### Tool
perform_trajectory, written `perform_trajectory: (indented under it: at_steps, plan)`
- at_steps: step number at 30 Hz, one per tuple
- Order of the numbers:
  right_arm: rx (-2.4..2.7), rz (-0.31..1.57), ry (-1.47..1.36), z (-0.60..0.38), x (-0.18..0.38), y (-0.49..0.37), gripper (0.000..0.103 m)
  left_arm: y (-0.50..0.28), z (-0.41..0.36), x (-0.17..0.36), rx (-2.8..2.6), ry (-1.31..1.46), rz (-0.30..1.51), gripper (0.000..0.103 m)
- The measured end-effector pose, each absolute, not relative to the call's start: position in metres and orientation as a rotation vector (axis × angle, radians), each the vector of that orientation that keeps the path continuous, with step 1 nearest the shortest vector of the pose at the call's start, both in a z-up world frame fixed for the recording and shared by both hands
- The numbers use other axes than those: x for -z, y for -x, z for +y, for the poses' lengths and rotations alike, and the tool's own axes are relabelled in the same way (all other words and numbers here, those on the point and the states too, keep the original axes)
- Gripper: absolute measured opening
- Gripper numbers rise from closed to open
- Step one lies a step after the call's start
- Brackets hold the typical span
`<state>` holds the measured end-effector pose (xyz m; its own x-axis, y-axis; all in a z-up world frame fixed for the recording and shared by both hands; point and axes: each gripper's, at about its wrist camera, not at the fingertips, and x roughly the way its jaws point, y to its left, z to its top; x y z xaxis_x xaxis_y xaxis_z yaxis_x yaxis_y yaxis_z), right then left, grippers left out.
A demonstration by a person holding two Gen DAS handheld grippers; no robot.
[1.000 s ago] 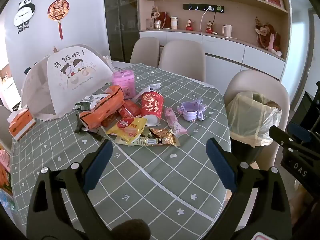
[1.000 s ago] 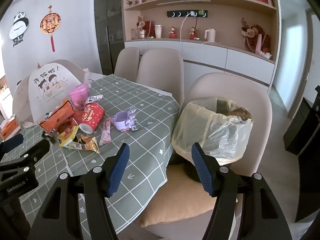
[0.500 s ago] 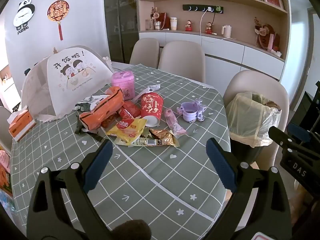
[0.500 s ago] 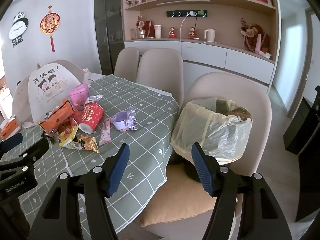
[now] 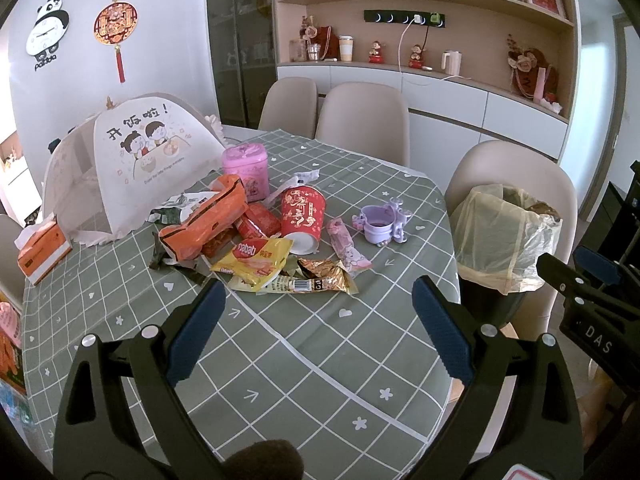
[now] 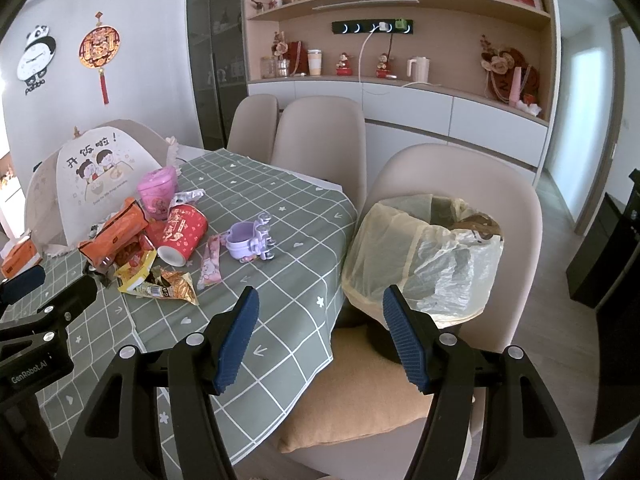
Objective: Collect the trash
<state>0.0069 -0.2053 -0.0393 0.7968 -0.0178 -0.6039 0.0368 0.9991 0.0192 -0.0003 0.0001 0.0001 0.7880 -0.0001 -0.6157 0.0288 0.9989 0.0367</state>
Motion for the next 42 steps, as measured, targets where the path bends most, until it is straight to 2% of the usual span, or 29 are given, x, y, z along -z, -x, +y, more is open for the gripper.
perform_trajectory:
  at_steps: [42]
  plan:
    - [0.027,0.648,-0.034,-0.2058,0.0393,-0.0051,0.061,0.002,-0.004,-0.0053,0.012,-0.045,0.65,0.09]
